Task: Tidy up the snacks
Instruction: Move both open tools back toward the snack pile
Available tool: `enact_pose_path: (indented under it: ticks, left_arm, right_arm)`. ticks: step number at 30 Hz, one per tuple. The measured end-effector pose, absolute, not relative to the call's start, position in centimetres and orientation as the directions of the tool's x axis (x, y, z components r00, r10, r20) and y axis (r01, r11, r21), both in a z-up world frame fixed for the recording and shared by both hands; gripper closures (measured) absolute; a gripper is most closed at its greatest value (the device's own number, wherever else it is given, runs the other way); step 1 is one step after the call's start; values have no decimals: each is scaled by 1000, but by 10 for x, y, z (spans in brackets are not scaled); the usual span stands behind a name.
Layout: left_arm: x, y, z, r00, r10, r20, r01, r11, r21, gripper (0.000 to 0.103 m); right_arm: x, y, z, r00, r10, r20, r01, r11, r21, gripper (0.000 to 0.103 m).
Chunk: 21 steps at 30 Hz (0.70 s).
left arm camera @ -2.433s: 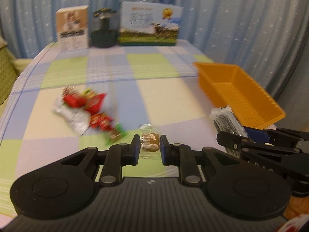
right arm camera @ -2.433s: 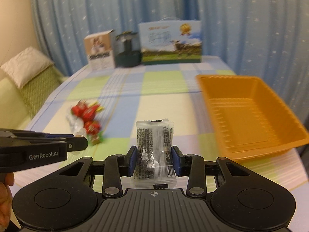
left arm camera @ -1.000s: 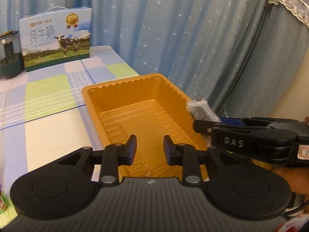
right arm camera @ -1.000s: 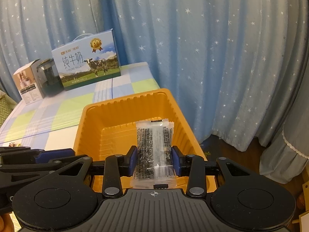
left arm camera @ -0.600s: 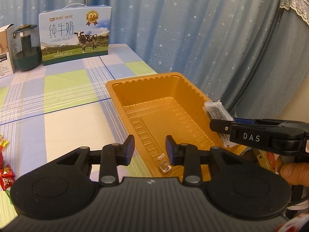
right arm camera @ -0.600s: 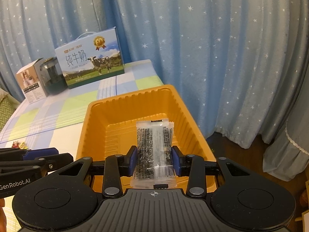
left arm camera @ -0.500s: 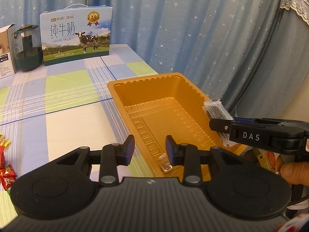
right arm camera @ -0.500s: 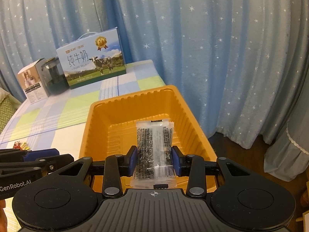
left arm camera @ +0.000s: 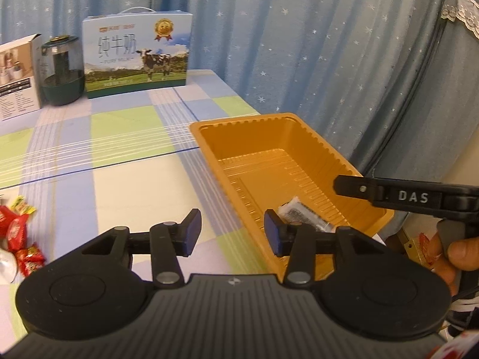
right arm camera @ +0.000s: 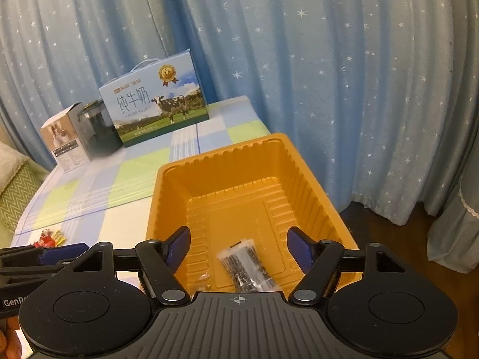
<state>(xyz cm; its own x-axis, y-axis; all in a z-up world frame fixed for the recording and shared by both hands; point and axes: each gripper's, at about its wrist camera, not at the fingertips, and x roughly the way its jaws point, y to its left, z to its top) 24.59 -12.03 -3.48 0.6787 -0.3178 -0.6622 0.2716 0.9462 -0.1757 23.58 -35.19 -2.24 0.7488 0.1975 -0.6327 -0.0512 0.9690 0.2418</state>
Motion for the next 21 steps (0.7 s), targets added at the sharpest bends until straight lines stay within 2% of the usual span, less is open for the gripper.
enact_pose_path:
  ticks: [3,9,21]
  left_arm:
    - [237,-109,-30,688,-303,-659,252,952,-175,59]
    - [213,-84,-15,717,-264,-645,218,964,-153,49]
    - [165,-20,11,767,-161,-621,98,986,-135,33]
  right_arm:
    - [227,-343,-15,751,194,-631,-59,972,229,32]
    - [207,-318,4,764,209,-610,-95,972,214,32]
    - [179,-244,30,753,327,-571,-227,944,240,32]
